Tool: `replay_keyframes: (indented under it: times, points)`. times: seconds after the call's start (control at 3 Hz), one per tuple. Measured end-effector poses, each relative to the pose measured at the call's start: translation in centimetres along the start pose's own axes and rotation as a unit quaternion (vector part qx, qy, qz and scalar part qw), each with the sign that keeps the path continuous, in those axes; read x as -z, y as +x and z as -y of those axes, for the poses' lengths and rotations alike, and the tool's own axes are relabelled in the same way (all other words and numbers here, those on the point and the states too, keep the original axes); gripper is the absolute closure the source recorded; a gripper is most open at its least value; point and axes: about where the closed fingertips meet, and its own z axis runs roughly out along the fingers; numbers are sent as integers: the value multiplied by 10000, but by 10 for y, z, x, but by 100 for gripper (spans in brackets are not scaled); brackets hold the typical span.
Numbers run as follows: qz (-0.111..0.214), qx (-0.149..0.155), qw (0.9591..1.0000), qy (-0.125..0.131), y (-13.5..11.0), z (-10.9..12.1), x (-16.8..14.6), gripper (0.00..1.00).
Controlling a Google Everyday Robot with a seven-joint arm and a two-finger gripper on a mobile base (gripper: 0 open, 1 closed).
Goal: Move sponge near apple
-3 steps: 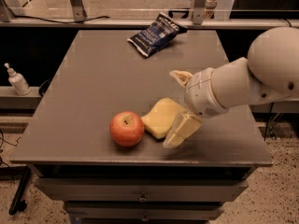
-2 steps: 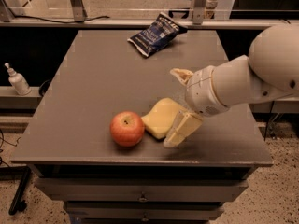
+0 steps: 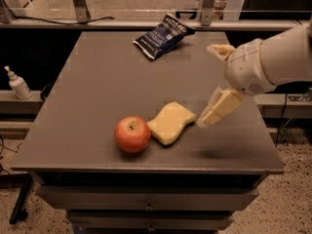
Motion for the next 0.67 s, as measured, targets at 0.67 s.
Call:
replay_keyframes:
  times: [0.67]
  points:
    - [-200, 162, 9968, 755, 2, 64, 63, 0]
